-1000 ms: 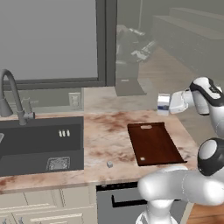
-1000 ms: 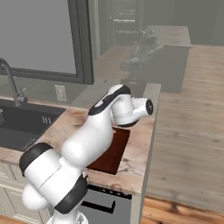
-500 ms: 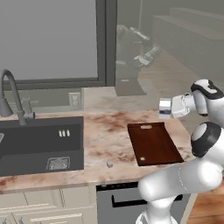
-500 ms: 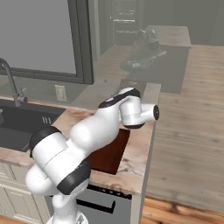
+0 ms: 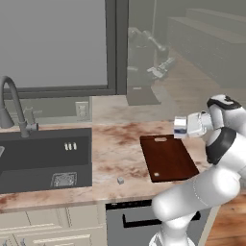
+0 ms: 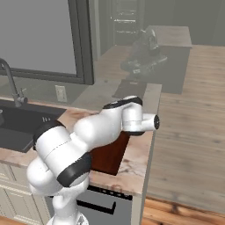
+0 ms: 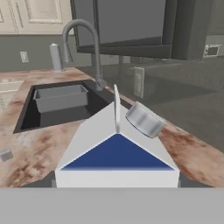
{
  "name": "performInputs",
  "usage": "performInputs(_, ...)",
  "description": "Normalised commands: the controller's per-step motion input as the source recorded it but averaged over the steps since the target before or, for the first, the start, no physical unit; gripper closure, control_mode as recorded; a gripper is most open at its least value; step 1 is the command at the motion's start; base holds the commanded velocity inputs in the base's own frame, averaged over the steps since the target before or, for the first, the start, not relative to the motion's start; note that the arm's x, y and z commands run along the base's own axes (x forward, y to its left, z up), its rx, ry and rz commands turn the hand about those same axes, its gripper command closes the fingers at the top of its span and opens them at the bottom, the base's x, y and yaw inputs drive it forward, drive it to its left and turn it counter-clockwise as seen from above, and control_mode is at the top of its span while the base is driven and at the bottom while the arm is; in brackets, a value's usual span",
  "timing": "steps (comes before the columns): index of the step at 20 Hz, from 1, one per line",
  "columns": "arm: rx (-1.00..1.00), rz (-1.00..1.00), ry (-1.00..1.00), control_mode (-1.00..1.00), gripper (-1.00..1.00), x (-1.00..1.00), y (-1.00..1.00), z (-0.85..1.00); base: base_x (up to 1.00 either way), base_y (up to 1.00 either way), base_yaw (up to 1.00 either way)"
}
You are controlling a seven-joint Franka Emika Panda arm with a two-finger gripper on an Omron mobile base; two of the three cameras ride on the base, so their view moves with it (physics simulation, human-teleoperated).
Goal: Take out the milk from the fridge and place it on the tray on the counter. Then take the sugar cube near the tray and place it in the tray.
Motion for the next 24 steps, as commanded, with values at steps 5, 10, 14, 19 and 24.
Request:
performInputs(5, 0.0, 0.0, 0.0, -1.0, 1.0, 0.03, 0.0, -0.33, 0.0, 0.0, 0.0)
performInputs(10, 0.01, 0.0, 0.0, -1.0, 1.0, -0.01, 0.0, -0.36, 0.0, 0.0, 0.0)
performInputs(14, 0.0, 0.0, -0.01, -1.0, 1.0, 0.0, 0.0, -0.27, 0.0, 0.0, 0.0)
performInputs(19, 0.03, 0.01, -0.03, -1.0, 1.0, 0.0, 0.0, -0.1, 0.0, 0.0, 0.0)
performInputs(24, 0.07, 0.0, 0.01, -1.0, 1.0, 0.0, 0.0, -0.24, 0.0, 0.0, 0.0)
